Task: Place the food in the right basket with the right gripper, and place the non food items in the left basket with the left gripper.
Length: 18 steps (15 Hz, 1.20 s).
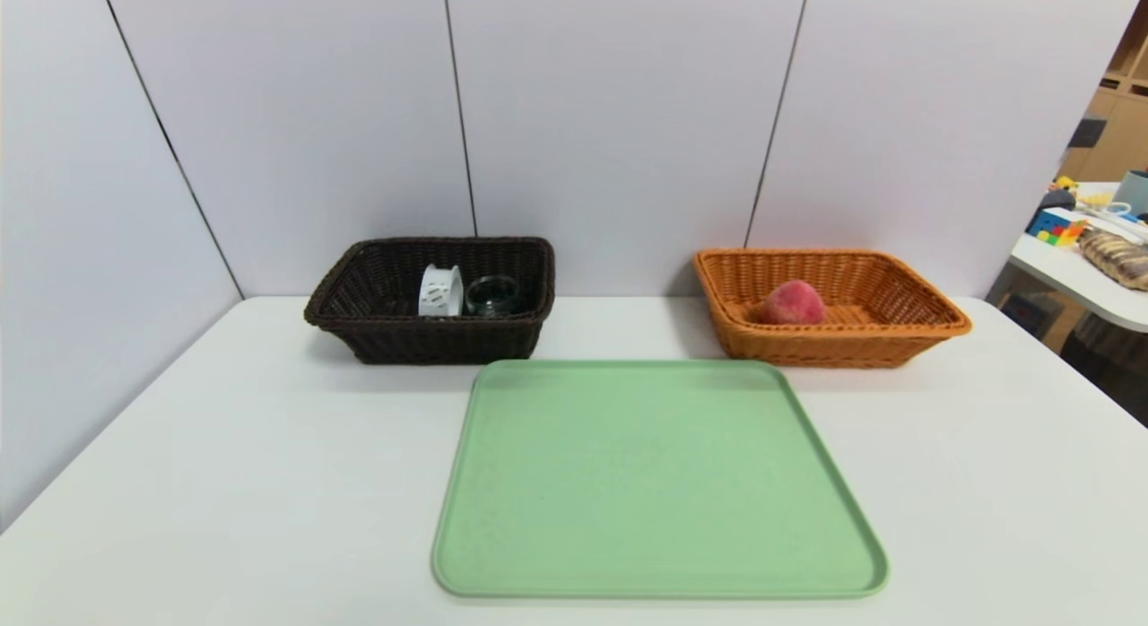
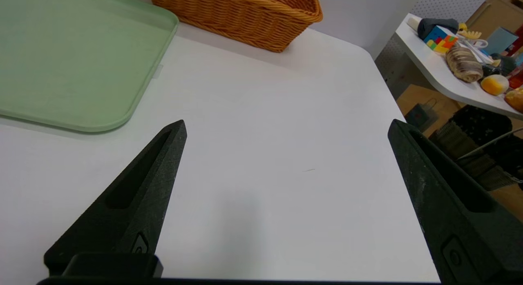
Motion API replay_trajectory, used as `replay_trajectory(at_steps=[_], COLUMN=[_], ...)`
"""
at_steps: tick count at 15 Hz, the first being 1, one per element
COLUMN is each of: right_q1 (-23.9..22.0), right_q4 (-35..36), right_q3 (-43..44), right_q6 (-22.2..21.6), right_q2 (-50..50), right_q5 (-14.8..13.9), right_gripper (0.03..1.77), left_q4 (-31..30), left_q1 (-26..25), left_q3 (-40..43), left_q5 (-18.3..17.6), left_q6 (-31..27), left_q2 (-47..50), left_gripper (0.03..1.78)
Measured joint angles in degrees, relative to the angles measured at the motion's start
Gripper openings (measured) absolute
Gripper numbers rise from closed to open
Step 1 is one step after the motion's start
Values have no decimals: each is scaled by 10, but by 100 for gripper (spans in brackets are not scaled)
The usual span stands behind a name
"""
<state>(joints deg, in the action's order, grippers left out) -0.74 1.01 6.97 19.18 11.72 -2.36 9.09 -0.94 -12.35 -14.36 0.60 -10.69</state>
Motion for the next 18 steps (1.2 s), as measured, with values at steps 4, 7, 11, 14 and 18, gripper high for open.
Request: replay_trajectory(at_steps=[4, 7, 11, 14, 18], right_q1=[0, 0, 3, 5, 7], right_q4=[7, 50, 48, 28, 25], right_q3=[-21, -56, -69, -69, -69], right_q6=[-2, -4, -27, -30, -34], right_q2=[-1, -2, -12, -25, -48], right_q5=[0, 0, 14, 21, 21], right_gripper=[170, 170, 170, 170, 170], left_q4=[-17, -48, -49, -49, -48], left_q1=[1, 1, 3, 4, 7], left_q3=[28, 61, 74, 75, 75], left_q5=[4, 4, 1, 0, 1], left_q6=[0, -1, 1, 3, 3], left_q2=[7, 12, 22, 29, 44], left_gripper=[169, 169, 169, 169, 169])
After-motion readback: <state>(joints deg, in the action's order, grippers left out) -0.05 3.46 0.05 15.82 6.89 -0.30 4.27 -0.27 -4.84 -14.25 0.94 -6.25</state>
